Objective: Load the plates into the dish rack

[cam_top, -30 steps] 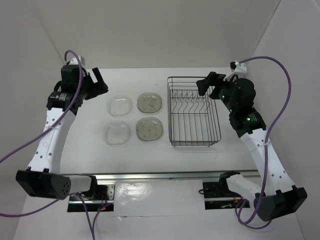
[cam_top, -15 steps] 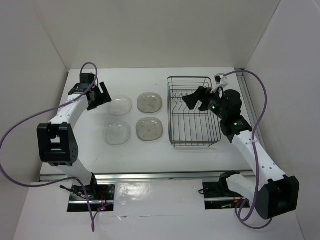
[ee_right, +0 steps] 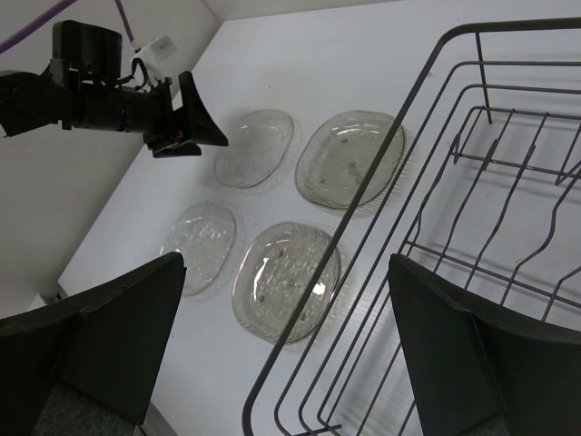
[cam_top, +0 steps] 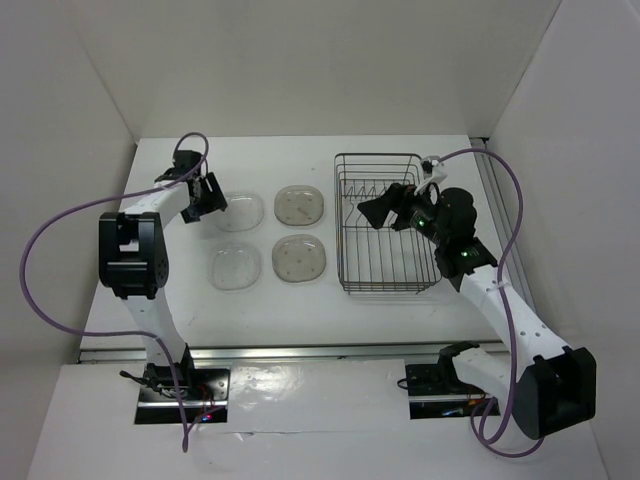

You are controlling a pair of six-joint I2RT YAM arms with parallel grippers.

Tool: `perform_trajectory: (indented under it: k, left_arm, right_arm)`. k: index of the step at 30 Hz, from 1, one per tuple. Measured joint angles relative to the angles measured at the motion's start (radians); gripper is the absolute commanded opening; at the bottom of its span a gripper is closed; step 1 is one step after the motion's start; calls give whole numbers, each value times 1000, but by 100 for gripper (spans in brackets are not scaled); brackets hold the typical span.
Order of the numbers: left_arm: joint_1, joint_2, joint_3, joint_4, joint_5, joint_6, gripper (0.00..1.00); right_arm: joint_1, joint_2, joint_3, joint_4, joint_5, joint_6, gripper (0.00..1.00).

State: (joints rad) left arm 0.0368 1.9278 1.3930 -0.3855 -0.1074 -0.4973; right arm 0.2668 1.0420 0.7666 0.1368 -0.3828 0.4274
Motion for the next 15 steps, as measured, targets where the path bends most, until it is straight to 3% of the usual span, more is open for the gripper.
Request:
perform_trajectory:
  k: [3, 9, 12, 13, 15]
  left_arm:
    - [0, 23, -2, 4, -11, -3, 79]
    - [-3, 76, -2, 10, -32, -2, 50]
    - [-14, 80, -1, 20, -47, 1, 50]
    - [-19, 82, -1, 21, -56, 1, 46]
    - [-29, 85, 1, 23, -76, -2, 27]
  right_arm:
    - [11, -1, -2, 6, 6, 3, 100]
    - [36, -10, -7, 26, 16, 13, 100]
    - [42, -10, -7, 34, 24, 16, 100]
    - [42, -10, -7, 36, 26, 17, 100]
    - [42, -10, -7, 39, 31, 19, 100]
